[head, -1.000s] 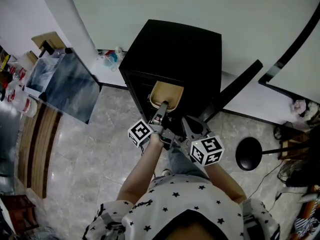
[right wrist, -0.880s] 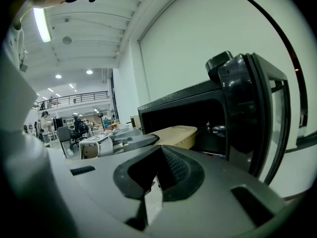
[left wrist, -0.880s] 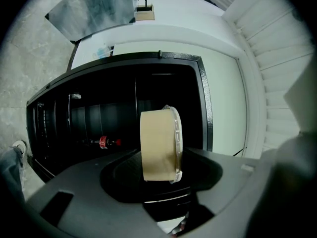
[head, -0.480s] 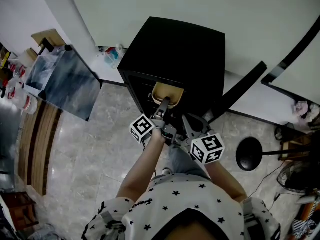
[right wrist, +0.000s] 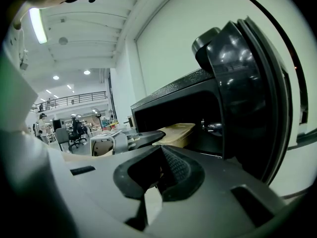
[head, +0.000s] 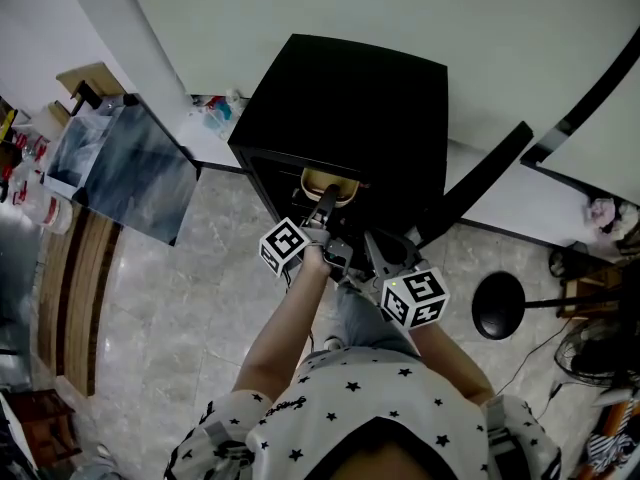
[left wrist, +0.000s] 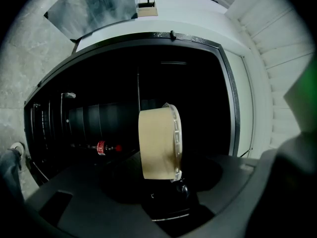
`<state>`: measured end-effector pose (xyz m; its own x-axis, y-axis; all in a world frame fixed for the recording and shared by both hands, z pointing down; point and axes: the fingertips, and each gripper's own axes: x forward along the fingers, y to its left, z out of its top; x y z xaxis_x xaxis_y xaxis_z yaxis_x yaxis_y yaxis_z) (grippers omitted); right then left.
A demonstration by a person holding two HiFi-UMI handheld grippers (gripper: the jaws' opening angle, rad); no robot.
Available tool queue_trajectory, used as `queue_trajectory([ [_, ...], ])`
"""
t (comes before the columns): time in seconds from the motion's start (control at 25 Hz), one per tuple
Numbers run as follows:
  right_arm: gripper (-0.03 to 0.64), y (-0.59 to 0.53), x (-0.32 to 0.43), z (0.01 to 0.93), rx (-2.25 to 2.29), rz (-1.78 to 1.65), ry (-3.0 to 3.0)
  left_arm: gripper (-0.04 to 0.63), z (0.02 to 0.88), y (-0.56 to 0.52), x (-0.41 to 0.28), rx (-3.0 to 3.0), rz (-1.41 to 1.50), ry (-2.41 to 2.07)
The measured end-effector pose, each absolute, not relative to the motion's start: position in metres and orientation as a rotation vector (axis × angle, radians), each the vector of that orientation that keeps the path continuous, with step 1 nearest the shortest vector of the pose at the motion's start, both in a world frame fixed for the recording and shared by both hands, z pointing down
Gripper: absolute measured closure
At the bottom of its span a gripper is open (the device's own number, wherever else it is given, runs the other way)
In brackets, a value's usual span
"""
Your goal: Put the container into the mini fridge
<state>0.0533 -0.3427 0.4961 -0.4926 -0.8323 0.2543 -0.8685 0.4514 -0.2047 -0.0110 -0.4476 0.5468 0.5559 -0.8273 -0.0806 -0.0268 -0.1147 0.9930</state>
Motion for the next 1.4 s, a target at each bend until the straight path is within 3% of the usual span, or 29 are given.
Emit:
queue_trajectory([
  [0.88, 0.624, -0.345, 0.052, 0.501, 1.523, 0.5, -2.573, 0.365, 0.547, -0.475, -0.008, 1.559, -0.749, -0.768],
  [1.16, 0.624, -0.341, 0.049, 0.499, 1.523, 0.496, -2.576, 0.266, 0.545, -0.472, -0.008, 1.568, -0.747, -0.765],
  [1.4, 0.624, -0.329, 0.05, 0.495, 1.53, 0.493, -2.575, 0.255, 0.547, -0.458, -0.009, 1.572, -0.72, -0.793],
])
